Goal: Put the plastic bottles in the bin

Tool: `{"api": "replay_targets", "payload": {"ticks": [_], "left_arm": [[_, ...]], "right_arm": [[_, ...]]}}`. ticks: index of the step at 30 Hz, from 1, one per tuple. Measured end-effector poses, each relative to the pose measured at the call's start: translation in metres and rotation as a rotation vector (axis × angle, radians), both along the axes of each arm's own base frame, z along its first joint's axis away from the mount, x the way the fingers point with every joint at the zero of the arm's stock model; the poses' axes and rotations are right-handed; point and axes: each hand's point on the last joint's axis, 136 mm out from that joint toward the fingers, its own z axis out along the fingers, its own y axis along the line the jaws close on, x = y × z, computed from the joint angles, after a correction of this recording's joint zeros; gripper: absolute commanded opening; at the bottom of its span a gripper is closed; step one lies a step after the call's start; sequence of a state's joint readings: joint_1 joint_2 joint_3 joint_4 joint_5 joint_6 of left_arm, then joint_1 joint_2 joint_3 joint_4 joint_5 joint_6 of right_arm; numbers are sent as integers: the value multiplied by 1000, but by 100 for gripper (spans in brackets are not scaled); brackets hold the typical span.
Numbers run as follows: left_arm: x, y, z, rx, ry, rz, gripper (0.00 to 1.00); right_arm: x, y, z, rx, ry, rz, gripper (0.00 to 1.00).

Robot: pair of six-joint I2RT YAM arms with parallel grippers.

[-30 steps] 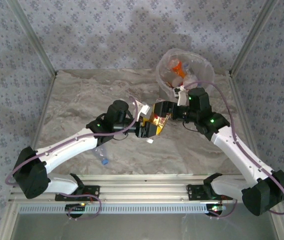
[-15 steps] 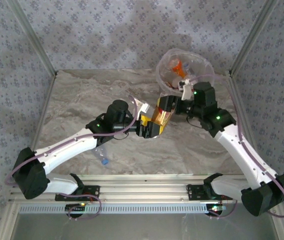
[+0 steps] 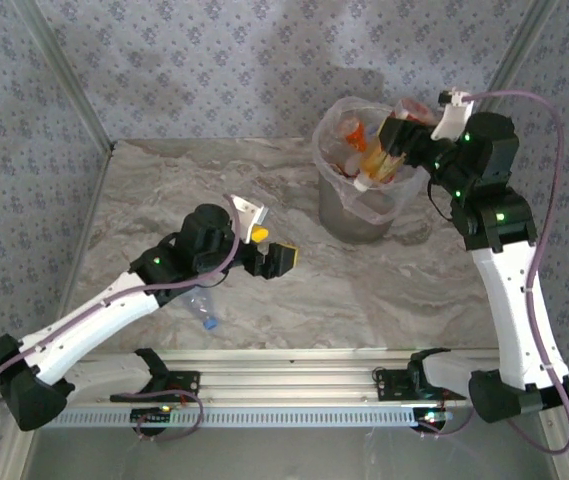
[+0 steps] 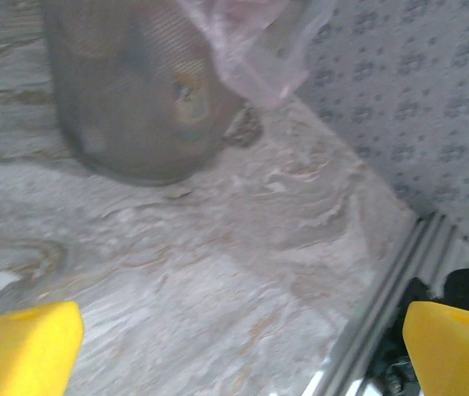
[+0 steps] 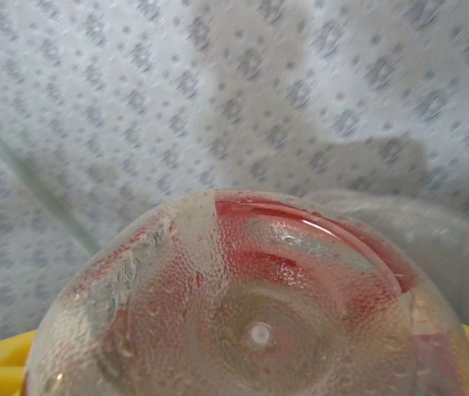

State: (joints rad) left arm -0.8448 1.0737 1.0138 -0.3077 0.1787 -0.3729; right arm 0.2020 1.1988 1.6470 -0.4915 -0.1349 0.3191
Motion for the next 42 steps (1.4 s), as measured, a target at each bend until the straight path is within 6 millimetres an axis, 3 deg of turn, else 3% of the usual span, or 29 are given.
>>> {"api": "replay_targets", "payload": {"ticks": [5, 11, 16, 20, 25, 33, 38, 42], "left_arm": [[-3, 16, -5, 30, -10, 42, 100], [-5, 18, -34, 66, 44, 49, 100], [-4, 16, -44, 65, 65, 58, 100], [-3, 15, -49, 71, 78, 61, 100], [-3, 15, -51, 79, 81, 61, 100], [-2, 15, -54, 88, 87, 59, 100], [-1, 13, -60, 102, 99, 59, 100], [0, 12, -64, 112, 107, 59, 100]], "right_arm": [[36, -23, 4, -97, -33, -159, 67], [74, -53, -7, -233, -29, -363, 66], [98, -67, -22, -332, -18, -446, 66], [118, -73, -41, -382, 18, -462, 66], [143, -68, -79, -429, 89, -402, 67], [154, -62, -124, -470, 187, -323, 73], [153, -61, -135, -493, 214, -303, 90], [148, -60, -135, -495, 225, -286, 94]]}}
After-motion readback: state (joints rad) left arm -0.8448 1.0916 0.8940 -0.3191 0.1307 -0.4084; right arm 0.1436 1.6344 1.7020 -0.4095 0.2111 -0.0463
